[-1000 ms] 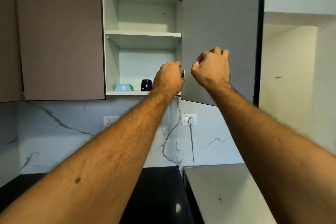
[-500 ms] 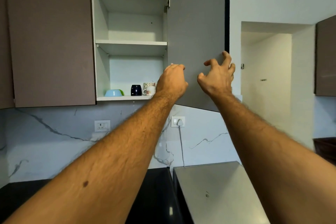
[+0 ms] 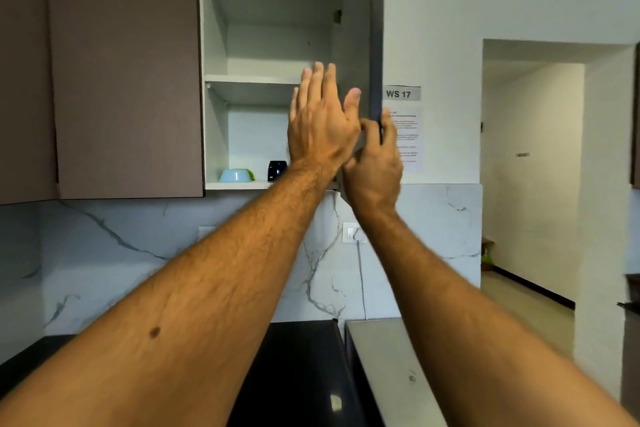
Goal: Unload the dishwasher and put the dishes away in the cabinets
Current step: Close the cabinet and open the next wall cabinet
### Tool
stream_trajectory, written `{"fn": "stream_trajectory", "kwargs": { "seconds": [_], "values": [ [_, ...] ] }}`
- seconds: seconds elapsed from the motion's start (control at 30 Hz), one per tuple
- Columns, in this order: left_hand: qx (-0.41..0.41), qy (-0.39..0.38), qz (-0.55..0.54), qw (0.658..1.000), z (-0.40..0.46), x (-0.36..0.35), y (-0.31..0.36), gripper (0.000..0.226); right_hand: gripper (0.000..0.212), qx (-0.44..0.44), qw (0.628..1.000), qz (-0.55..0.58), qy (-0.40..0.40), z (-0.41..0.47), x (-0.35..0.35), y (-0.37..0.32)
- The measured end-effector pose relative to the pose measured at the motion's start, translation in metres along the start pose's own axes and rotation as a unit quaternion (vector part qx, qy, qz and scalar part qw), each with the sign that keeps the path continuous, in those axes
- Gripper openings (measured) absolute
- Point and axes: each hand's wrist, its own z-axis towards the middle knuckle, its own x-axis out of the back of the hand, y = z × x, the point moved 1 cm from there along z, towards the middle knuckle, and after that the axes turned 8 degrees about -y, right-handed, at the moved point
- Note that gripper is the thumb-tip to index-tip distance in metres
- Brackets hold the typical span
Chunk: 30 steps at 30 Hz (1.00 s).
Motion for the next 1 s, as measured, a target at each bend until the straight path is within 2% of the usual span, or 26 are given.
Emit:
{"fn": "stream_trajectory", "kwargs": {
  "seconds": [0.07, 0.1, 0.17, 0.2, 0.3, 0.33, 0.43, 0.5, 0.6, 0.67, 0.8, 1.0],
  "values": [
    [-0.014, 0.007, 0.014, 1.000, 0.003, 0.008, -0.008, 0.059, 0.046, 0.005, 0.996, 0.081, -0.035, -0.008, -0.020, -0.019],
    [-0.020, 0.011, 0.027, 0.999, 0.004, 0.012, -0.014, 0.059, 0.042, -0.012, 0.988, 0.144, -0.057, -0.012, -0.028, -0.027],
    [-0.028, 0.009, 0.060, 0.998, 0.005, 0.022, -0.033, 0.058, 0.019, -0.046, 0.966, 0.229, -0.113, -0.019, -0.047, -0.045],
    [-0.031, 0.002, 0.078, 0.996, 0.004, 0.027, -0.043, 0.056, 0.013, -0.057, 0.952, 0.266, -0.141, -0.022, -0.060, -0.051],
    [-0.035, -0.007, 0.132, 0.991, 0.007, 0.042, -0.083, 0.055, 0.013, -0.058, 0.912, 0.346, -0.212, -0.030, -0.113, -0.071],
    [-0.032, -0.012, 0.150, 0.988, 0.009, 0.046, -0.099, 0.056, 0.015, -0.041, 0.912, 0.331, -0.239, -0.029, -0.136, -0.075],
    [-0.010, -0.042, 0.195, 0.980, 0.016, 0.052, -0.149, 0.058, 0.030, 0.075, 0.929, 0.164, -0.324, -0.020, -0.202, -0.078],
    [0.002, -0.061, 0.213, 0.975, 0.021, 0.053, -0.188, 0.059, 0.040, 0.120, 0.923, 0.139, -0.338, -0.018, -0.244, -0.081],
    [0.022, -0.093, 0.222, 0.970, 0.024, 0.049, -0.241, 0.060, 0.066, 0.107, 0.928, 0.129, -0.333, -0.017, -0.303, -0.077],
    [0.045, -0.116, 0.222, 0.967, 0.024, 0.042, -0.274, 0.060, 0.074, 0.096, 0.928, 0.093, -0.349, -0.013, -0.339, -0.074],
    [0.065, -0.158, 0.213, 0.962, 0.017, 0.026, -0.322, 0.060, 0.080, 0.108, 0.912, 0.033, -0.394, -0.007, -0.386, -0.072],
    [0.083, -0.177, 0.151, 0.969, 0.022, 0.007, -0.370, 0.059, 0.084, 0.090, 0.905, -0.007, -0.415, -0.002, -0.401, -0.071]
  ]
}}
